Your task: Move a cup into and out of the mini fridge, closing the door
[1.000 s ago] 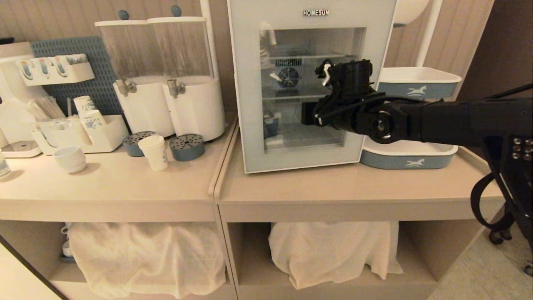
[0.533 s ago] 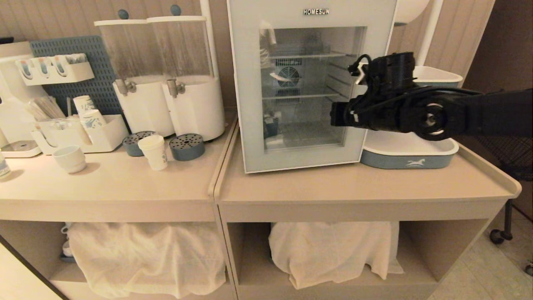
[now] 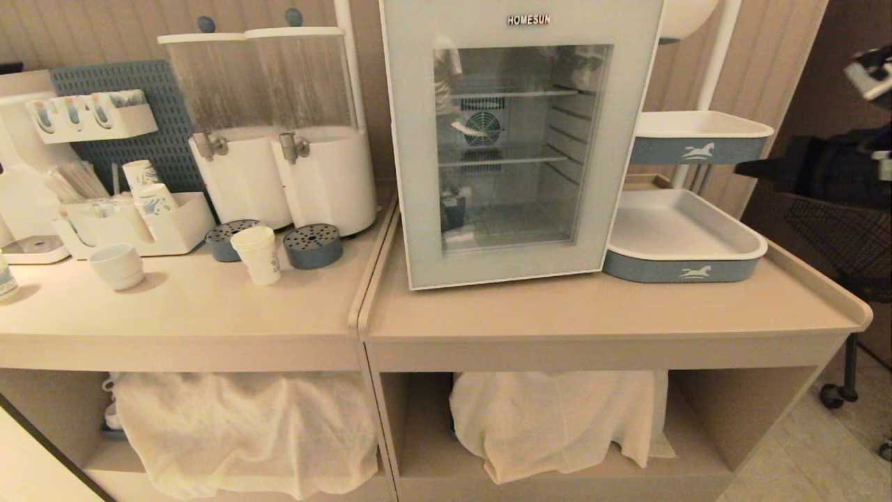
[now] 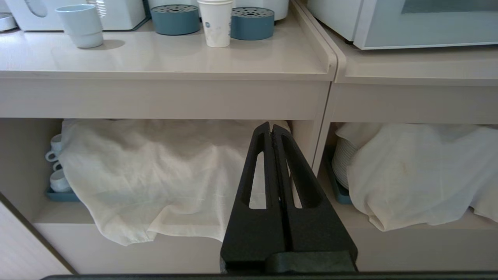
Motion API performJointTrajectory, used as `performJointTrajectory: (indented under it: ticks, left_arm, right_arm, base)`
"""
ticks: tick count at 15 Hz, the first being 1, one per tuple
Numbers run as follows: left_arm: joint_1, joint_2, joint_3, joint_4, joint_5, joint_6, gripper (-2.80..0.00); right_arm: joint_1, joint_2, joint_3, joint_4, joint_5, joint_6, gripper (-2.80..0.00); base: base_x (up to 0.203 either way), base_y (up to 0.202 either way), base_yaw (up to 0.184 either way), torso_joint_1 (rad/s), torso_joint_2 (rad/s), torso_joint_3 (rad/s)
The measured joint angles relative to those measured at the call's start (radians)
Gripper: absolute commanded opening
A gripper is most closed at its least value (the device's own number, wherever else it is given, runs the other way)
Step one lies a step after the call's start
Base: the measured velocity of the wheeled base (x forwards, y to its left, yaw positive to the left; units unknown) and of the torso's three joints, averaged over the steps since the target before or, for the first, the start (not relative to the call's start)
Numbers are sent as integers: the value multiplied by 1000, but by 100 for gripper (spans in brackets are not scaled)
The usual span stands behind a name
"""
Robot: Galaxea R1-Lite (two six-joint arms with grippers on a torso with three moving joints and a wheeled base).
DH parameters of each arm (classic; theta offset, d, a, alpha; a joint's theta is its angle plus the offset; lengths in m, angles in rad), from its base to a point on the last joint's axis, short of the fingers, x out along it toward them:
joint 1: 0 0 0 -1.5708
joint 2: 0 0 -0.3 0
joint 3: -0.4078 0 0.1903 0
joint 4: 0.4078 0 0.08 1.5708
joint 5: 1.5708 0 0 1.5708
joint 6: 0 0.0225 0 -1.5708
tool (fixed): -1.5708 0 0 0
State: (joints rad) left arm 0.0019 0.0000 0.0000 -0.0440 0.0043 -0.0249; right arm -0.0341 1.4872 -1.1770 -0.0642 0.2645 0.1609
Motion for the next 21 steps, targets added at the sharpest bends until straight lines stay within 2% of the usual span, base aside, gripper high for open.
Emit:
performJointTrajectory:
  ticks: [4, 7, 9, 11, 16, 18, 19, 21]
  left_arm:
    - [0, 0, 0, 0, 0, 0, -280]
    - [1, 0, 0, 0, 0, 0, -280]
    - [1, 0, 0, 0, 0, 3, -280]
    - [1, 0, 0, -1, 0, 8, -280]
    - [1, 0, 0, -1, 0, 7, -280]
    - [1, 0, 0, -1, 0, 7, -280]
    - [1, 0, 0, -1, 0, 7, -280]
    - [1, 0, 0, -1, 0, 7, -280]
  right_arm:
    - [-147, -358, 236, 51, 194, 66, -280]
    - [-297, -584, 355, 176, 452, 66, -280]
    - [-355, -686, 377, 284, 584, 53, -280]
    - [-373, -732, 353, 304, 613, 56, -280]
    - [-378, -735, 318, 299, 629, 79, -280]
    - [-376, -731, 300, 305, 668, 96, -280]
    - [-363, -734, 288, 309, 671, 106, -280]
    - [-274, -750, 272, 335, 594, 108, -280]
  base:
    - [0, 0, 0, 0, 0, 0]
    - [0, 0, 0, 0, 0, 0]
    - [0, 0, 0, 0, 0, 0]
    - [0, 0, 0, 0, 0, 0]
    - [0, 0, 0, 0, 0, 0]
    - [0, 0, 0, 0, 0, 0]
    - [0, 0, 0, 0, 0, 0]
    - [0, 0, 0, 0, 0, 0]
